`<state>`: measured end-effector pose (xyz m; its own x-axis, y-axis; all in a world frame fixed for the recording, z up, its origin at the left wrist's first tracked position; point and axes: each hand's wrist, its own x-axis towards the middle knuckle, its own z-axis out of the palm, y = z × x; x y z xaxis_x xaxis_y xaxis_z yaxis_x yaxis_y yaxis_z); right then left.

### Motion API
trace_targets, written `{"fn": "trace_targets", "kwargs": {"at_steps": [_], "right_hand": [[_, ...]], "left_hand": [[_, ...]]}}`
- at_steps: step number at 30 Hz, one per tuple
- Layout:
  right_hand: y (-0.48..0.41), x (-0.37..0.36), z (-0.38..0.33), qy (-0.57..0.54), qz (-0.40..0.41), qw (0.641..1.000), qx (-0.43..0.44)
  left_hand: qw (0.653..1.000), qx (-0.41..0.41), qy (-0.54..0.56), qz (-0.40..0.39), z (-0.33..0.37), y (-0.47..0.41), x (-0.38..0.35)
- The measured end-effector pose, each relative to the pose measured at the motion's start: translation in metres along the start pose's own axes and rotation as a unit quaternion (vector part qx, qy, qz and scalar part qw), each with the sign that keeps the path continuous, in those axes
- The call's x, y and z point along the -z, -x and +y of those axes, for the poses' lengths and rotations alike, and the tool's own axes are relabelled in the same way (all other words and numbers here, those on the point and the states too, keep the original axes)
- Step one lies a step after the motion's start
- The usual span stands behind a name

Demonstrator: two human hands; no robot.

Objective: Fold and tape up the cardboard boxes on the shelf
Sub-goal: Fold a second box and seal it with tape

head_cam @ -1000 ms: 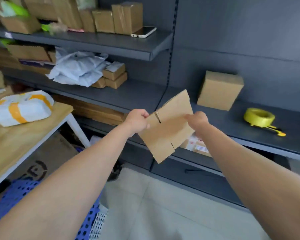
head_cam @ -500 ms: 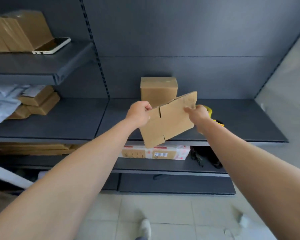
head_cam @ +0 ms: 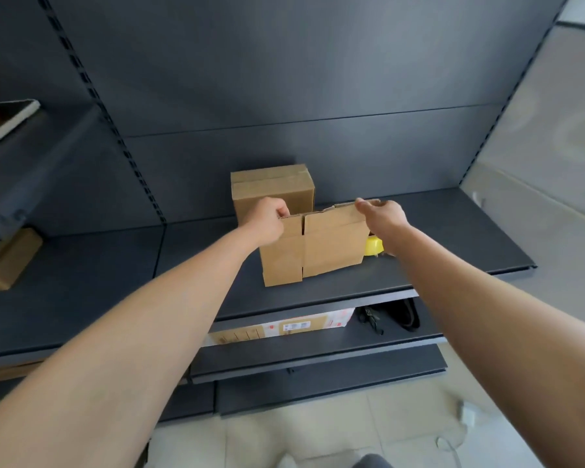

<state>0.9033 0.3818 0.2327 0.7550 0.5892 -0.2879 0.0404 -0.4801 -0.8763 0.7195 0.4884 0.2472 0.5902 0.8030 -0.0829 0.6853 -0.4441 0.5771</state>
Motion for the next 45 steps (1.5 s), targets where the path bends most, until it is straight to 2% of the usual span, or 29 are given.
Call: {"fn": "trace_targets", "kwargs": {"at_steps": [7, 13, 18, 21, 26, 29, 39, 45], "right_hand": [[-0.035, 0.003, 0.001, 0.037, -0.003, 0.999, -0.020], [-0.060, 0.005, -0.006, 0.062, -0.084, 0.994, -0.018], [-0.068, 0.006, -0.012, 0.088, -0.127, 0.988, -0.011], [-0.069, 0.005, -0.016, 0.089, -0.151, 0.984, -0.017], [-0.069, 0.006, -0.024, 0.093, -0.179, 0.979, -0.028], [-0.067, 0.005, -0.026, 0.095, -0.208, 0.973, -0.044], [-0.061, 0.005, -0.034, 0.129, -0.239, 0.962, -0.015], [-0.060, -0.001, -0.038, 0.150, -0.217, 0.964, -0.016]], "left_hand": [[0.999, 0.039, -0.015, 0.005, 0.002, -0.023, -0.007], [0.992, 0.110, -0.019, 0.055, 0.014, -0.027, -0.016], [0.966, 0.216, 0.030, 0.139, 0.023, -0.021, -0.029], [0.949, 0.261, 0.083, 0.157, 0.025, -0.016, -0.034], [0.927, 0.265, 0.192, 0.184, 0.026, -0.015, -0.036], [0.923, 0.252, 0.239, 0.168, 0.027, -0.017, -0.033], [0.926, 0.244, 0.253, 0.134, 0.015, -0.028, -0.022], [0.923, 0.253, 0.269, 0.108, 0.007, -0.032, -0.013]]}}
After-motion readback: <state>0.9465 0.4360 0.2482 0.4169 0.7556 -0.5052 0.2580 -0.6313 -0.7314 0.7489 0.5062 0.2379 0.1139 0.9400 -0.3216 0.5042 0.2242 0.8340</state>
